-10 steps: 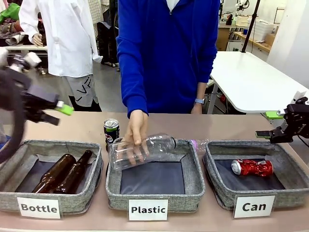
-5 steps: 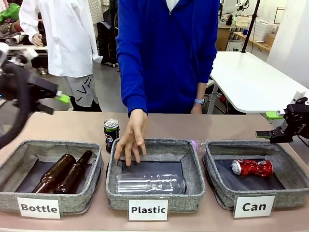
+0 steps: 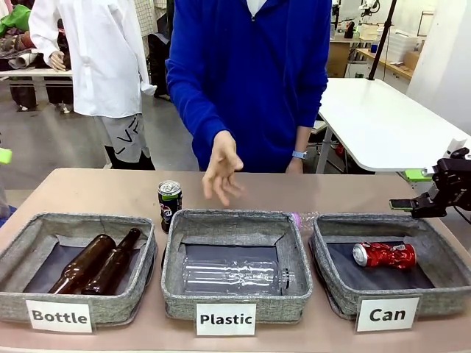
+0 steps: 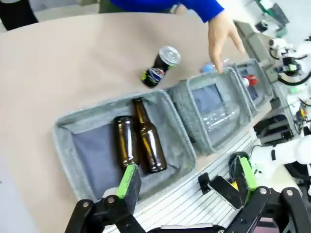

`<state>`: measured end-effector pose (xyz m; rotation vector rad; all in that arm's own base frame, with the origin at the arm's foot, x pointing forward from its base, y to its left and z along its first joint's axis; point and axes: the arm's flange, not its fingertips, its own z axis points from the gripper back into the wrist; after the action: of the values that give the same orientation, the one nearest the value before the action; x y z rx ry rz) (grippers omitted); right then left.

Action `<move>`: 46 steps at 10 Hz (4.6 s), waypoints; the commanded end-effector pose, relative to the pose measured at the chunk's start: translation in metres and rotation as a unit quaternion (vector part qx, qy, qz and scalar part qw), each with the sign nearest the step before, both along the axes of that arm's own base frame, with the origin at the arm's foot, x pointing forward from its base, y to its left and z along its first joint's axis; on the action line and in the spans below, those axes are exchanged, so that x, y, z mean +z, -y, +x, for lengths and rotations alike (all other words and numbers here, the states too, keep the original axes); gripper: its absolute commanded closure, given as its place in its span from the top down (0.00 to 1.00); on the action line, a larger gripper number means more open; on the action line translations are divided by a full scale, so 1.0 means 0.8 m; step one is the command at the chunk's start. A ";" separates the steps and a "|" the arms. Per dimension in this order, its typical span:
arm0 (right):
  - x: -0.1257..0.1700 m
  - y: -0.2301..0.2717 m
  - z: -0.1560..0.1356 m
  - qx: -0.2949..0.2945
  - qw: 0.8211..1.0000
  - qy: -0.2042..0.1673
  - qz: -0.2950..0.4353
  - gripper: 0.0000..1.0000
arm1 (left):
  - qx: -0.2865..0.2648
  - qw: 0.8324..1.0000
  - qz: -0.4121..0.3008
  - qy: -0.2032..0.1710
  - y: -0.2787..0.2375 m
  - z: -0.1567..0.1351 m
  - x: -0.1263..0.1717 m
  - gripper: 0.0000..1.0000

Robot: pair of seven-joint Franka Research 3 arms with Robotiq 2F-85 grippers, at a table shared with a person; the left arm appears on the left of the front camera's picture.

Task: Sort the can waste into the basket.
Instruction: Pick up the can waste from the table and place it in the right Fabric basket.

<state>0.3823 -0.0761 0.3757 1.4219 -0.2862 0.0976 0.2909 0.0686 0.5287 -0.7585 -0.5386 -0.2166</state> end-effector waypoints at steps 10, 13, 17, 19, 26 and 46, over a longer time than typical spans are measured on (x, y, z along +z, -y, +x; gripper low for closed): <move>0.002 0.001 0.003 0.005 1.000 0.009 -0.006 1.00 | -0.140 0.972 0.090 0.165 0.172 0.196 -0.133 1.00; 0.002 0.001 0.003 0.005 1.000 0.009 -0.006 1.00 | -0.142 0.958 0.123 0.215 0.180 0.142 -0.110 1.00; 0.002 0.001 0.003 0.005 1.000 0.009 -0.006 1.00 | -0.279 0.931 0.068 0.224 0.193 0.214 -0.115 1.00; 0.002 0.001 0.003 0.005 1.000 0.009 -0.006 1.00 | -0.416 0.866 0.042 0.275 0.194 0.252 -0.127 1.00; 0.002 0.001 0.003 0.005 1.000 0.009 -0.006 1.00 | -0.429 0.812 0.113 0.378 0.189 0.335 -0.235 1.00; 0.002 0.001 0.003 0.005 1.000 0.009 -0.006 1.00 | -0.512 0.806 0.011 0.298 0.275 0.354 -0.302 0.40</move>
<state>0.3827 -0.0762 0.3751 1.4218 -0.2851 0.0974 0.5690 -0.1498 0.2857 -0.8731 -0.6477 -1.5354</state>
